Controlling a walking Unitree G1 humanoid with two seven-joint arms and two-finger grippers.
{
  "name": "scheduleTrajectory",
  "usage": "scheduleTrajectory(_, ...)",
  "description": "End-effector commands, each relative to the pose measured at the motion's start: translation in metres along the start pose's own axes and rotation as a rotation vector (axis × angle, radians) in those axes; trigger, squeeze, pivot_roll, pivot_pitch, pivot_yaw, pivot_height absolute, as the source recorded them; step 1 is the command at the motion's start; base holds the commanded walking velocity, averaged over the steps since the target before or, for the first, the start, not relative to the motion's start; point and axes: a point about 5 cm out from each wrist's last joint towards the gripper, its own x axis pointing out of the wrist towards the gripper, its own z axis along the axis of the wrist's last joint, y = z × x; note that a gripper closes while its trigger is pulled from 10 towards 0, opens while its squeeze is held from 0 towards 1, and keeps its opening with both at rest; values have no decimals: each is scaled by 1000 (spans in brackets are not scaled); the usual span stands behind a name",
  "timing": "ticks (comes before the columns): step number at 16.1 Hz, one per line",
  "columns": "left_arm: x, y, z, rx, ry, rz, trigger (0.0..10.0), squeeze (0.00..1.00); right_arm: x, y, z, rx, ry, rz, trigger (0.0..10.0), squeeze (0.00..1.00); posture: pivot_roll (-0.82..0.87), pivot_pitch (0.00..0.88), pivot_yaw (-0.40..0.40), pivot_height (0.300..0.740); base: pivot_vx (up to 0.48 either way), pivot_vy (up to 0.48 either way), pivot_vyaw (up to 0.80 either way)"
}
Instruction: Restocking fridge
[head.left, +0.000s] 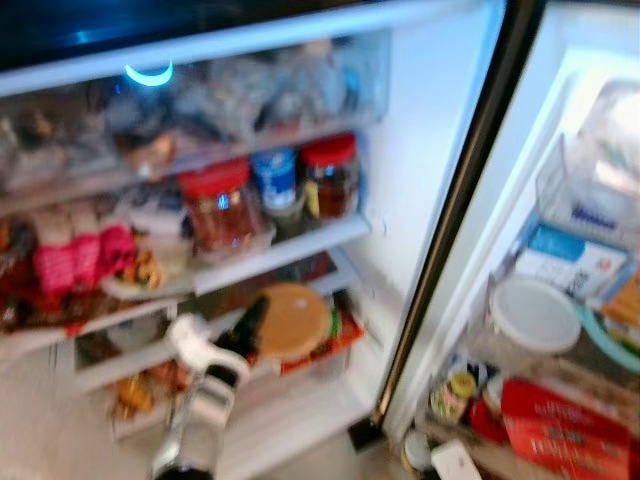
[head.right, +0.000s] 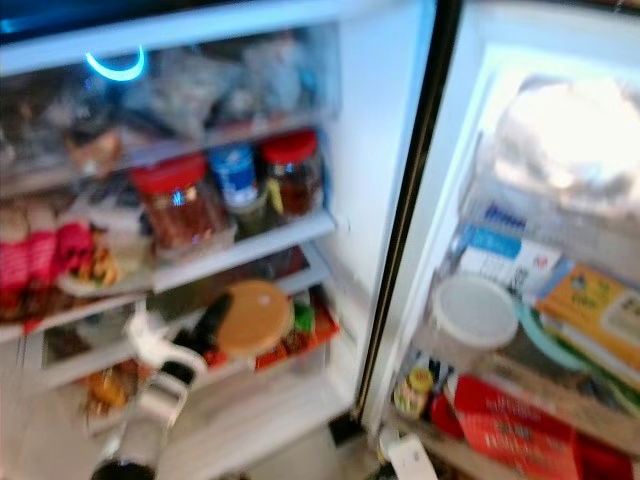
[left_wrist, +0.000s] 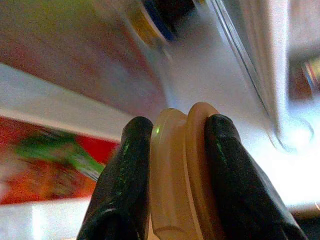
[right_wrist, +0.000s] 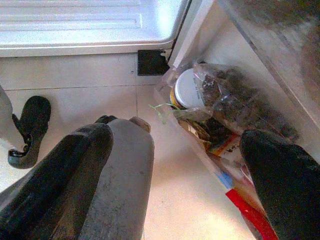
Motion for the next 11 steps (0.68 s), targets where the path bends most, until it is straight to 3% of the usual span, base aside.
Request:
scheduleTrajectory(1,0,6,14,1,-78,41,10000,0,-4,7,-19,3,71,25,10000,0,-55,53,14,665,0,0,0)
scheduleTrajectory(6,13,16,34,55,-180,163,10000,0,-4,9,-20,-15,71,33,10000,0,-73,58,2,665,0,0,0)
scheduleTrajectory(11,21,25,46,95,-208,262,10000,0,-5,9,-21,-33,67,41,10000,0,-101,67,-14,665,0,0,0)
